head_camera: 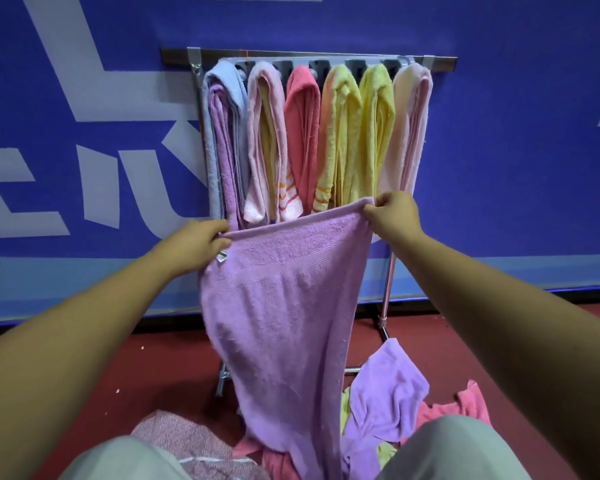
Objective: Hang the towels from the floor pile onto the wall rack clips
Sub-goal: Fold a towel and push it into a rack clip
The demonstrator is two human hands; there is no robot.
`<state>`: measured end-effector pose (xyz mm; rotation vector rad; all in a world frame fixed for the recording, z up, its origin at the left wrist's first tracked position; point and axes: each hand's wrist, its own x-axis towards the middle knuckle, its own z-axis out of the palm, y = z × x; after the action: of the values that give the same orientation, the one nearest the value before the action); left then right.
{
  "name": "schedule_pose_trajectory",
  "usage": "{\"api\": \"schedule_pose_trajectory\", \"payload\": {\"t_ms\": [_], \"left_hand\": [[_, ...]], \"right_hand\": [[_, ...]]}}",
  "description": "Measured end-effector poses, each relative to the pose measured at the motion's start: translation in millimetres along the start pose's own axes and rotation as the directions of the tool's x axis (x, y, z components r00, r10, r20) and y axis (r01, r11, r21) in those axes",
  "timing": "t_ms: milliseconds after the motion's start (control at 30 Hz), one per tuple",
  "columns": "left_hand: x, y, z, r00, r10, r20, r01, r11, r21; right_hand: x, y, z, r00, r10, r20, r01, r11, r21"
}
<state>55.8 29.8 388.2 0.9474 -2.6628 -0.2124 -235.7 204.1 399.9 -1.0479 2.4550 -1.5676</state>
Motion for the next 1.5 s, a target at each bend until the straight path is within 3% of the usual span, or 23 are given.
{"api": "schedule_pose_trajectory", "payload": {"t_ms": [100, 167, 233, 300, 500, 533, 633, 667, 800, 900, 1067, 1167, 1300, 1367, 1500], "left_hand": [[3, 2, -7, 0.981, 0.049, 0.19, -0.06, 0.997, 0.054], [-1, 9, -11, 0.953, 0.097, 0.286, -0.046, 0.983, -0.18], [-5, 20, -15, 0.952, 0.127, 0.278, 0.033, 0.862, -0.507], [-5, 32, -19, 0.961, 0.111, 0.252, 0.096, 0.721, -0.686], [-9, 66, -22, 0.917, 0.218, 0.333, 0.198, 0.476, -0.857], [-9, 71, -21, 0.923, 0.217, 0.317, 0.176, 0.493, -0.852], [-10, 87, -25, 0.973, 0.146, 0.177, 0.023, 0.706, -0.708], [-10, 91, -27, 0.98, 0.141, 0.139, -0.01, 0.736, -0.677], [-5, 92, -28, 0.99, 0.086, 0.108, 0.018, 0.698, -0.716], [-2, 89, -28, 0.996, 0.059, 0.068, 0.003, 0.736, -0.676], [-2, 84, -27, 0.999, 0.032, 0.01, -0.019, 0.776, -0.63], [1, 73, -25, 1.0, 0.022, 0.006, -0.015, 0.83, -0.557], [4, 54, -16, 0.993, 0.09, 0.081, -0.063, 0.954, -0.293], [4, 41, -11, 0.98, 0.115, 0.16, -0.074, 0.967, -0.242], [3, 16, -3, 0.982, 0.071, 0.177, -0.007, 0.941, -0.339]], "right_hand": [[1, 11, -5, 0.999, 0.041, -0.02, -0.041, 0.999, -0.005], [1, 15, -6, 0.998, 0.054, -0.013, -0.054, 0.999, -0.002], [0, 17, -5, 0.998, 0.04, 0.052, -0.041, 0.999, 0.016], [-4, 16, -4, 0.989, 0.0, 0.151, -0.007, 0.999, 0.05], [-20, -5, 2, 0.928, -0.119, 0.354, 0.054, 0.981, 0.188], [-23, -11, 3, 0.914, -0.146, 0.379, 0.076, 0.978, 0.194], [-37, -29, 6, 0.869, -0.271, 0.414, 0.185, 0.954, 0.235], [-40, -34, 8, 0.853, -0.299, 0.428, 0.214, 0.948, 0.236], [-50, -49, 19, 0.801, -0.34, 0.493, 0.233, 0.935, 0.266], [-54, -58, 23, 0.768, -0.337, 0.545, 0.265, 0.942, 0.208], [-57, -55, 32, 0.712, -0.468, 0.524, 0.575, 0.817, -0.051], [-53, -50, 33, 0.75, -0.446, 0.489, 0.526, 0.85, -0.031], [-50, -47, 29, 0.791, -0.406, 0.457, 0.463, 0.886, -0.015], [-45, -43, 27, 0.836, -0.353, 0.421, 0.36, 0.931, 0.064], [-36, -31, 20, 0.919, -0.135, 0.37, 0.039, 0.966, 0.258]]}}
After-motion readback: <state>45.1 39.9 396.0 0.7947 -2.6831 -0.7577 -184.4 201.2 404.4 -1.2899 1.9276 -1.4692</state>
